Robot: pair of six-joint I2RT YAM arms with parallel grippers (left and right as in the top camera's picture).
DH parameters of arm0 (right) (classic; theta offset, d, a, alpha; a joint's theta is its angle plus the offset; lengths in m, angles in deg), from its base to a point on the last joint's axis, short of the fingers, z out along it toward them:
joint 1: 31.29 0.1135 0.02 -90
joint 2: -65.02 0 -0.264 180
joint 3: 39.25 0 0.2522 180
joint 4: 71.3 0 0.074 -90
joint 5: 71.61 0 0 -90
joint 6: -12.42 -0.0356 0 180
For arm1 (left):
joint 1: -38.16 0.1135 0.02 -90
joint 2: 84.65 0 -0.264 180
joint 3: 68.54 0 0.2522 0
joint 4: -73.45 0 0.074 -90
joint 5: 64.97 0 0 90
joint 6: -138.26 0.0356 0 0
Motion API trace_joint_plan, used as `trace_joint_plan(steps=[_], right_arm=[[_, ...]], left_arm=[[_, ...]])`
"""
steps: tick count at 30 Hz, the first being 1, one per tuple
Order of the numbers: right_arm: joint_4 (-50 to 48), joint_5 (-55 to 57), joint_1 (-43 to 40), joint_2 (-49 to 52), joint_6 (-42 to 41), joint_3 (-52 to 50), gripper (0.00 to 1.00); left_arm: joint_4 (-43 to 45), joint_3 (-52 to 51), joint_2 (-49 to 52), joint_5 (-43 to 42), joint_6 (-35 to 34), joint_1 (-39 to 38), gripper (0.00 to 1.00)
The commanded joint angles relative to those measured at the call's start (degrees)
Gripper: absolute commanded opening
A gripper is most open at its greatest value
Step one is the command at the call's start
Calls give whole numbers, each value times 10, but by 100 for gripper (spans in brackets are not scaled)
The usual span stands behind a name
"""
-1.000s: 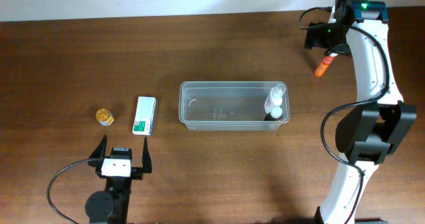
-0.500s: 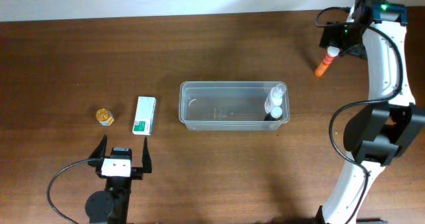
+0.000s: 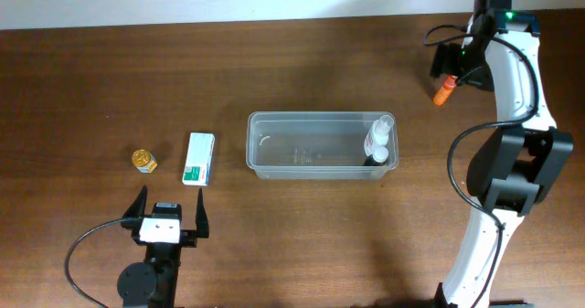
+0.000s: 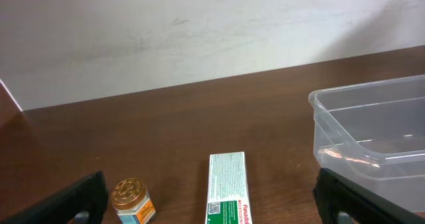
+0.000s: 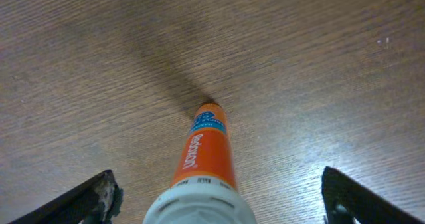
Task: Pack container
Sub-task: 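Lower the right gripper around the orange tube and close it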
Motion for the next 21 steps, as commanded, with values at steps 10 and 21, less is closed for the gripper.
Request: trace_joint_plan(steps=[10,21], right_arm=[[-13,-3,0,0,-3,7,69],[-21,-3,0,0,-3,7,53]], left_arm=[[-2,-3,-3,-6,9,3,99],[-2,-3,-3,-6,9,3,99]])
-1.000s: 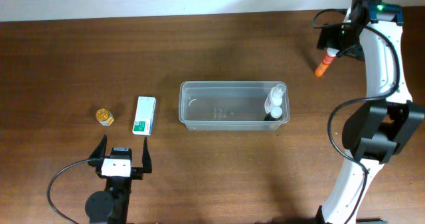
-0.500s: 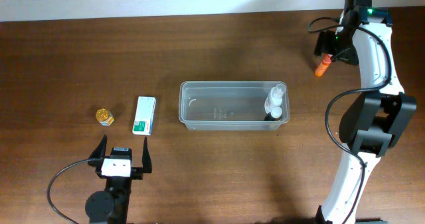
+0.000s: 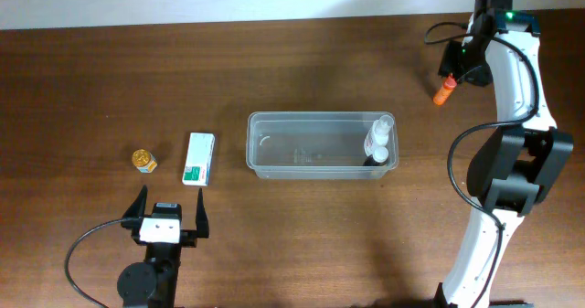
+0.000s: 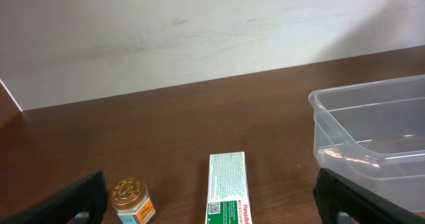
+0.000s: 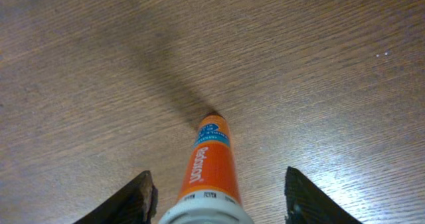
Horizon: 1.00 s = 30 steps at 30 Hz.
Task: Pack container
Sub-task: 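Lower the right gripper around the orange tube and close it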
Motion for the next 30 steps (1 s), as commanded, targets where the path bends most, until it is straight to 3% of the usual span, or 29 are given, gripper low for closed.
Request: trace_joint_plan(steps=[1,18,30], right_arm=[[-7,-1,0,0,-3,7,52],[-11,-1,0,0,-3,7,35],[-3,-1,0,0,-3,7,32]], left_arm=[[-2,-3,-3,-6,9,3,100],[-2,-3,-3,-6,9,3,99],[-2,-3,-3,-6,9,3,99]])
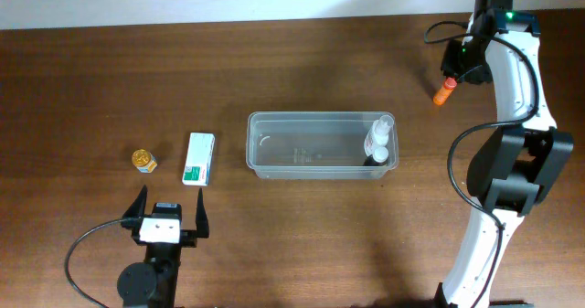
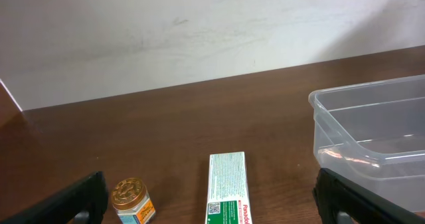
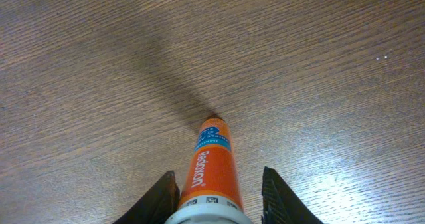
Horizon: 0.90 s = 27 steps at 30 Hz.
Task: Pack container
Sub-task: 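Lower the right gripper around the orange tube and close it, then lift the orange tube and carry it left over the container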
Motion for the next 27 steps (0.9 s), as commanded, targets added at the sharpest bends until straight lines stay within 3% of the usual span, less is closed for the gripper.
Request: trace_joint_plan(steps=[1,27], right_arm=[[0,-1,0,0,-3,7,30],[16,-15,1,-11,-3,9,19]], left_arm=[[-2,-3,-3,-6,9,3,99],[-2,-3,-3,-6,9,3,100]])
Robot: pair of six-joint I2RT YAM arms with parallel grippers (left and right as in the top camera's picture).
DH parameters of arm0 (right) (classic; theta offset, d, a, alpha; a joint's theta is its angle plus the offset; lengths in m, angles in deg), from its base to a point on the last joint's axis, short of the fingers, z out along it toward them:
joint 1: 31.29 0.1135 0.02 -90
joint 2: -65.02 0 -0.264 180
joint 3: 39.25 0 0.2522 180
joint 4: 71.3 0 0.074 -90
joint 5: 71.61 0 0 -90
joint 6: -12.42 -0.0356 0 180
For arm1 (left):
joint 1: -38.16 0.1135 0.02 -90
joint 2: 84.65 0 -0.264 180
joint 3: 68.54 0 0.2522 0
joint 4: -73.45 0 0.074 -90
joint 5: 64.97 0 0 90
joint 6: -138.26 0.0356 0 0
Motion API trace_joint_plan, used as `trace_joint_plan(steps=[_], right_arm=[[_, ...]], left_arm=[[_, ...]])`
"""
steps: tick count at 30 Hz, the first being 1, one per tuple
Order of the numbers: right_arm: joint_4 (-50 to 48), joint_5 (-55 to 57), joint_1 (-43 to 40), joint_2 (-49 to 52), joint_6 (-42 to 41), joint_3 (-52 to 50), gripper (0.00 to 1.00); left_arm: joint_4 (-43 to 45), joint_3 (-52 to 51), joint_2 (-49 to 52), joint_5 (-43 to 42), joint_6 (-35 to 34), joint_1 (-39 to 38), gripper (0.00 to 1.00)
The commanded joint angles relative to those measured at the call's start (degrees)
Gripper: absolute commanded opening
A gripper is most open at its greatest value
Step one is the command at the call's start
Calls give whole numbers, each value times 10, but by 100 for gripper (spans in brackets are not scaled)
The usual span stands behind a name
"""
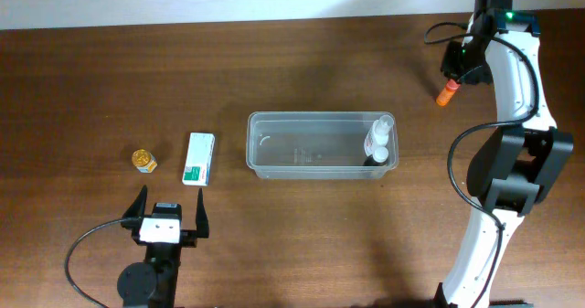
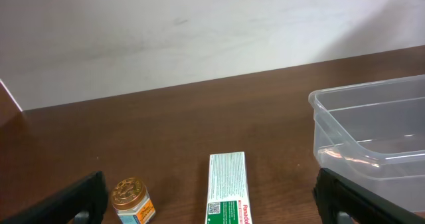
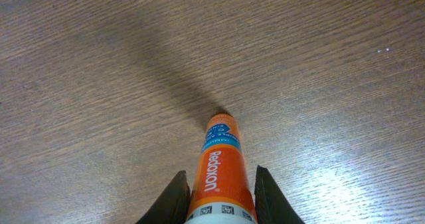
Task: Pack container
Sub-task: 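Lift the orange tube and carry it left over the container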
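Observation:
An orange Redoxon tube [image 1: 446, 92] lies on the table at the far right. My right gripper [image 1: 456, 69] is over its white-capped end. In the right wrist view both fingers press against the sides of the tube [image 3: 218, 164], so the right gripper [image 3: 218, 201] is shut on it. The clear plastic container [image 1: 315, 116] stands mid-table with two white bottles [image 1: 378, 140] at its right end. My left gripper [image 1: 170, 215] rests open near the front left edge, holding nothing. Its view shows the container [image 2: 372, 127] at right.
A green-and-white medicine box [image 1: 198, 158] and a small gold-lidded jar [image 1: 143, 161] lie left of the container, ahead of the left gripper. The left wrist view shows the box [image 2: 227, 184] and the jar [image 2: 131, 199]. A white wall runs behind the table.
The right gripper's fingers have drawn in from just beside the orange tube to touching both of its sides. The tube has not left the table. The left arm has not moved.
The right gripper stood wide open over the orange tube. Its fingers were then closer at each later moment, and now they are shut on the tube. The left gripper, the box, the jar and the container kept their places.

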Motion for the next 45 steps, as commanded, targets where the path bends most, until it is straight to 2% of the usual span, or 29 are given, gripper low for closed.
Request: trace_joint_plan(steps=[1,8,19,25,32,39,45], right_arm=[[6,-21,1,-14,-3,9,19],[24,-80,1,-62,-3,9,21],[122,-114,14,-219,3,9,21],[180,-93,78,-276,24,9,21],[230,-40,196,-280,30,9,21],[231,-7,299,-277,30,9,22],[229,-5,324,-244,30,7,22]], left_arm=[[-2,-3,-3,-6,9,3,99],[-2,-3,-3,-6,9,3,99],[-2,-3,-3,-6,9,3,100],[-2,-3,-3,-6,9,3,99],[-2,-3,-3,-6,9,3,100],[-2,-3,-3,-6,9,3,99],[-2,-3,-3,-6,9,3,100]])
